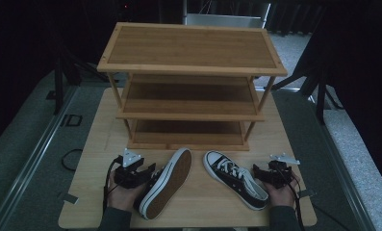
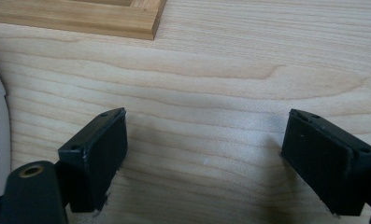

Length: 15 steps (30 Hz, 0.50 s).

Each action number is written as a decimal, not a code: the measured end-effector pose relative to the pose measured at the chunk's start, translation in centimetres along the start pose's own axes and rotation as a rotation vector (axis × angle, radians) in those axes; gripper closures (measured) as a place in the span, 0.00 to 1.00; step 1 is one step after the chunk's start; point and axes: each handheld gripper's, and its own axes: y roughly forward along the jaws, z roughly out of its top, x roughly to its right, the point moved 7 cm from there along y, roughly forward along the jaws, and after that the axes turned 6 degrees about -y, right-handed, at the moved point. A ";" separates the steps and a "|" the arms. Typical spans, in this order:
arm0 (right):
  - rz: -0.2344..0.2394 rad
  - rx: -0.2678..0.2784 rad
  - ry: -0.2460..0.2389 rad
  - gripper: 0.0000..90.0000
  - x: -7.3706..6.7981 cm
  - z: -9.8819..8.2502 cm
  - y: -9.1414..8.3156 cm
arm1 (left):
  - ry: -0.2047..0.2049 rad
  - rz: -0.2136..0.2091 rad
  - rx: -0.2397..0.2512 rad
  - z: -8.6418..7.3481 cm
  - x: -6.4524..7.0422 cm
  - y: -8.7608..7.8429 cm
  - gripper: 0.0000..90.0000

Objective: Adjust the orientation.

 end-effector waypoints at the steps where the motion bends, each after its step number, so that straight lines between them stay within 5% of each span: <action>1: 0.000 0.000 0.000 0.16 0.0 0.0 0.0 | 0.001 -0.014 -0.001 0.0 0.2 -0.1 0.55; 6: 0.000 0.000 0.000 0.16 0.0 0.0 0.0 | 0.000 -0.064 -0.004 -0.1 1.0 -0.2 0.56; 15: 0.000 0.000 0.000 0.16 0.0 0.0 0.0 | 0.027 -0.081 -0.027 -0.4 1.9 0.0 0.60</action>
